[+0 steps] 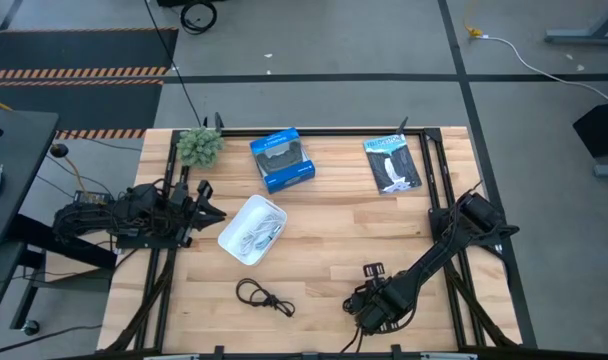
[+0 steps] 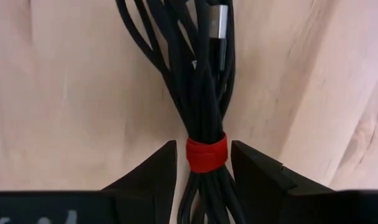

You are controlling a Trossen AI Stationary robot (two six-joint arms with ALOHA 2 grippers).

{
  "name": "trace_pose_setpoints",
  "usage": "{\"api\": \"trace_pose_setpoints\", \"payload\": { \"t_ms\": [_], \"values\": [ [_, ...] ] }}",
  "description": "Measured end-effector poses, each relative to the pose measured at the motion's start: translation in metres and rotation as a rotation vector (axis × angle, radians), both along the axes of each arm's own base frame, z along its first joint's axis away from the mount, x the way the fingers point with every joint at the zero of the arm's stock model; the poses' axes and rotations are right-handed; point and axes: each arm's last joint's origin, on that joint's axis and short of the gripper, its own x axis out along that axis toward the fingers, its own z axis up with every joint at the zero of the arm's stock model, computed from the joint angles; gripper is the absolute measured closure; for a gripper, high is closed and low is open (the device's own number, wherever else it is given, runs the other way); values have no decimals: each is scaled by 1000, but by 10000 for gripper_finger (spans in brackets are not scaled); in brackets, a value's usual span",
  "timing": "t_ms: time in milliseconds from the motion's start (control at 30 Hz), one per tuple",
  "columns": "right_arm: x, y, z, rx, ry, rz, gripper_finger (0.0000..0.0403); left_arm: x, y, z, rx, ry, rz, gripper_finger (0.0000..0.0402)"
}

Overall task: Pick and place USB-C Cables
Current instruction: Put the right black charger cable into the white bin

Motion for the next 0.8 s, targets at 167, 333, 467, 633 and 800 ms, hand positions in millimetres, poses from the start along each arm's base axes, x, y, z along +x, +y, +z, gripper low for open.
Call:
{"api": "trace_pose_setpoints", "payload": {
  "t_ms": [167,333,467,633,800],
  "values": [
    [0,1,0,8,1,0,266,0,0,0,0,1,0,345],
    [0,1,0,8,-5,0,292,0,0,0,0,2,0,345],
    [0,1,0,7,-5,-1,307,0,0,0,0,2,0,345],
    [1,1,0,6,-8,-10,335,0,0,0,0,2,0,345],
    [1,1,1,9,-11,-34,353,0,0,0,0,2,0,345]
  ]
}}
